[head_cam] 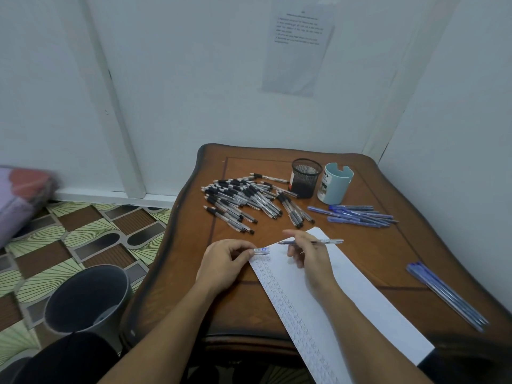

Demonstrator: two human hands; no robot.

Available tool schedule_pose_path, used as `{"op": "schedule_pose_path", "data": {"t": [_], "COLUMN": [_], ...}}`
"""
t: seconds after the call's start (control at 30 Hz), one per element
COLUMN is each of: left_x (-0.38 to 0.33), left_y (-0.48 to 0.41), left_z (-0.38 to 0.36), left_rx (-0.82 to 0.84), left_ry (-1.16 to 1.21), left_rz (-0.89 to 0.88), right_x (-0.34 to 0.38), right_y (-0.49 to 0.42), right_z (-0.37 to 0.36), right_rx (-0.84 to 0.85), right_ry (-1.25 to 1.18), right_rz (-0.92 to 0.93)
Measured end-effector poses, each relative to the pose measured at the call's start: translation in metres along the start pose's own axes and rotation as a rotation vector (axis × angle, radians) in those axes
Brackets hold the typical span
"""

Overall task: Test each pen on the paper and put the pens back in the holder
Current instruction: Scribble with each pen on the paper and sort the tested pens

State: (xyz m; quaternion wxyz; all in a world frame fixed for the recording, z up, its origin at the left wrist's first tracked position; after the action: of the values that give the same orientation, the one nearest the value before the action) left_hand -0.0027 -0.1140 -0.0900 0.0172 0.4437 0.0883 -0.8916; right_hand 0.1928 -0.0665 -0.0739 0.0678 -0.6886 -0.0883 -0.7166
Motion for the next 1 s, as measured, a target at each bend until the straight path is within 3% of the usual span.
{"op": "schedule_pose_path", "data": {"t": [1.0], "left_x": [0.0050], "left_y": [-0.0035], "left_z": [-0.0026], "left_rx": [0.025], "left_ry": [0.068], "left_rz": [0.031], "right_x": [0.0009], "right_y": [-0.0012], "right_z": [-0.0035], "right_rx": [0.324], "right_ry": [0.063], "right_rz": [-0.083]}}
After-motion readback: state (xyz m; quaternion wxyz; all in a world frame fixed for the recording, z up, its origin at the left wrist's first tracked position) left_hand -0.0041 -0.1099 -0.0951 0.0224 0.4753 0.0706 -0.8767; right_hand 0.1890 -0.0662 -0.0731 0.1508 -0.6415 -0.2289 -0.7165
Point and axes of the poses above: each hand's wrist, its own y-axis away from the middle knuckle, its own z-axis out of the back of the hand, x = y × z, the point moved 1 cm from there along -y, towards the middle knuckle, and after that the axes turned 5 degrees about x, right-handed, at the moved point
